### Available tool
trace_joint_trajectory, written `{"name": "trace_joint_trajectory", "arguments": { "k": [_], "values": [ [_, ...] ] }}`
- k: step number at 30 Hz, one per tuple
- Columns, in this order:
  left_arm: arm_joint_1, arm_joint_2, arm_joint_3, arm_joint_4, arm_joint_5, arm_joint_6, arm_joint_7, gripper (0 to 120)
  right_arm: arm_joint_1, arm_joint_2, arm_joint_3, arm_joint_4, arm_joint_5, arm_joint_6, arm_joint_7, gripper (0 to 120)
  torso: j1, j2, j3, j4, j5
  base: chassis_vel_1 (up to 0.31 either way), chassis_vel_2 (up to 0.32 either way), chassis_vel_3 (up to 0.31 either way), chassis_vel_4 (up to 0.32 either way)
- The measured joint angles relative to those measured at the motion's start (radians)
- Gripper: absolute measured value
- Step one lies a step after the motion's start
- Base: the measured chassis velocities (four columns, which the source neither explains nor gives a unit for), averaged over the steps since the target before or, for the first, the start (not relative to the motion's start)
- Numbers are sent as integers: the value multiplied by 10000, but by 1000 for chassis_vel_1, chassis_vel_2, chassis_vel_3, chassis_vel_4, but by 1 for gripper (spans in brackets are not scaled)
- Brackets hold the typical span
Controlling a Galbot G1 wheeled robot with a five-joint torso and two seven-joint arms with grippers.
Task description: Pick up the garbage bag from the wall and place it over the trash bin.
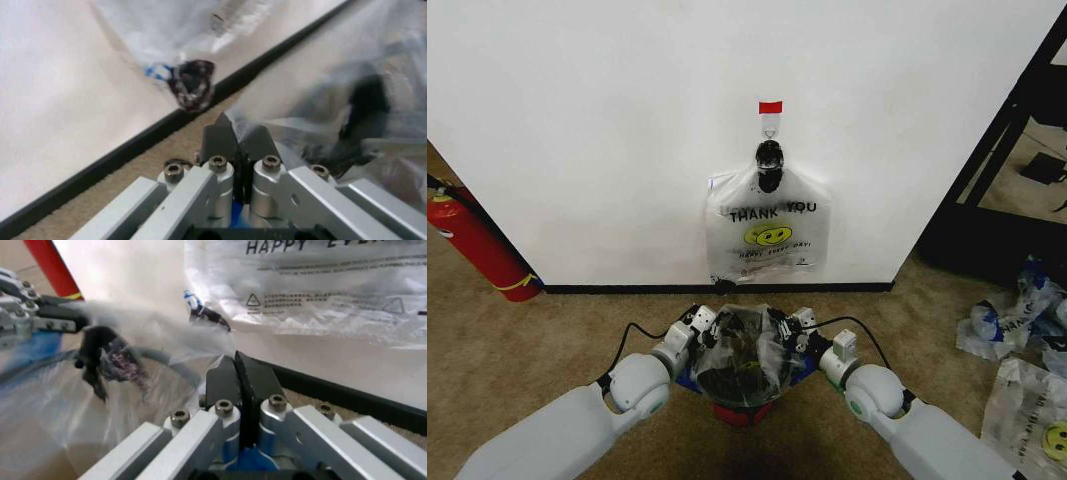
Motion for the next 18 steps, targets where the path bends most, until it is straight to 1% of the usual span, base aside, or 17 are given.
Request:
{"name": "trace_joint_trajectory", "arguments": {
  "k": [3, 7, 13, 15, 18],
  "values": [
    [-2, 122, -95, -132, -153, -7, 47, 0, 11, -21, 26, -1, 149, -54, 24, 0, 0, 0, 0, 0, -2, 0, 0, 0, 0],
    [-35, 104, -56, -47, -193, -7, 106, 0, 14, 15, 65, -92, 303, -129, 79, 0, 0, 0, -1, 1, -5, 0, 0, 0, 0],
    [-621, -125, 345, 639, -834, 70, 246, 0, 161, 387, 46, -602, 996, -206, 130, 0, 0, 0, 0, 0, -2, 0, 0, 0, 0],
    [-739, -132, 437, 677, -919, 35, 296, 0, 165, 443, 42, -642, 1190, -189, 162, 0, 0, 0, 0, 0, -3, 0, 0, 0, 0],
    [-1127, -126, 709, 637, -1334, 69, 394, 0, 133, 569, 37, -678, 1606, -129, 288, 0, 0, 0, 0, -1, -1, 0, 0, 0, 0]
  ]
}}
